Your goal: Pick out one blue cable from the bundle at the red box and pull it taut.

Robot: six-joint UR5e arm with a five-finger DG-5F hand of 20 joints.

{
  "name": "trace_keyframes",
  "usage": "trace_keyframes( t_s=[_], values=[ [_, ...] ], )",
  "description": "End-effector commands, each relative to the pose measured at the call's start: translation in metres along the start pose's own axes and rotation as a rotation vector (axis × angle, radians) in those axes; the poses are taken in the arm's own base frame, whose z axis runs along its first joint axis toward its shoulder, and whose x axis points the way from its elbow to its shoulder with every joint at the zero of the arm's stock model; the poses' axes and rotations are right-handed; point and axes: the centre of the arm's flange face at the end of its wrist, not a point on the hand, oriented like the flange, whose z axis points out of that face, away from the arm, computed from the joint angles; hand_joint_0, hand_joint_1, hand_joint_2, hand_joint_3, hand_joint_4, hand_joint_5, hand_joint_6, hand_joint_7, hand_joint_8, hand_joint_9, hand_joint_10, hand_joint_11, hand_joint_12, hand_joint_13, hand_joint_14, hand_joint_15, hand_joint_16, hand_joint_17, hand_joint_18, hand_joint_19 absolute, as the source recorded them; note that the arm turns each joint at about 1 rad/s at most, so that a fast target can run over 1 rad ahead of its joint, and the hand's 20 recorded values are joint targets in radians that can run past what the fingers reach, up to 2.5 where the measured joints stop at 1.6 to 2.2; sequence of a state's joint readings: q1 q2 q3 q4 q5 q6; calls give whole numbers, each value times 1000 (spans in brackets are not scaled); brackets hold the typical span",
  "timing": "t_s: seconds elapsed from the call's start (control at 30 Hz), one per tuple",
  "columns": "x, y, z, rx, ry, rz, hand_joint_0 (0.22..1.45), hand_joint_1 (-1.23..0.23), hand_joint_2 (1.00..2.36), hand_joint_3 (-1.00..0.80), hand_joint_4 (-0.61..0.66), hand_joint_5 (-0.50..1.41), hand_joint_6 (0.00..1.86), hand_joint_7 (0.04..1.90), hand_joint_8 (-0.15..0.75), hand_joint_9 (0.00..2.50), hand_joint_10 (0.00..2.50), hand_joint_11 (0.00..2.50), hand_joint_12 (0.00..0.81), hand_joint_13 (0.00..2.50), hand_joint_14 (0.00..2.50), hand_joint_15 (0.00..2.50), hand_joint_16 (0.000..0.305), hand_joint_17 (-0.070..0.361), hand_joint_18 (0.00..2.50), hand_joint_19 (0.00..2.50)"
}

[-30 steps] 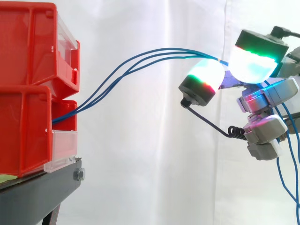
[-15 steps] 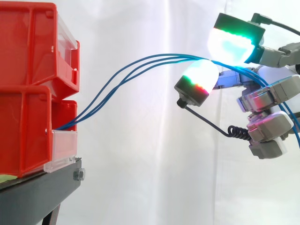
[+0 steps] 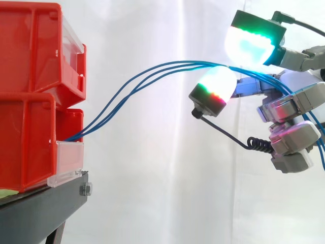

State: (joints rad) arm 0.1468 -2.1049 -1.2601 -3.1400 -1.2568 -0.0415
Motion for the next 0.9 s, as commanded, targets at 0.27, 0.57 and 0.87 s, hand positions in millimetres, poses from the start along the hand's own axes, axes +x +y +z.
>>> trace_keyframes(
  t_s=[0.27,0.57,0.87],
  values=[
    [0,1,0,-1,1,0,576,-350,1000,-500,-275,-105,786,986,176,1619,35,1420,375,1270,34,1073,52,117,990,940],
    [0,3,0,-5,0,2,637,-627,1009,-392,-194,-113,806,1014,189,1594,34,1447,366,1237,34,1059,51,116,965,937],
    [0,3,1,-7,0,-1,657,-767,1016,-320,-152,-141,852,929,211,1543,32,1476,369,1246,34,1052,53,119,960,930]
  ],
)
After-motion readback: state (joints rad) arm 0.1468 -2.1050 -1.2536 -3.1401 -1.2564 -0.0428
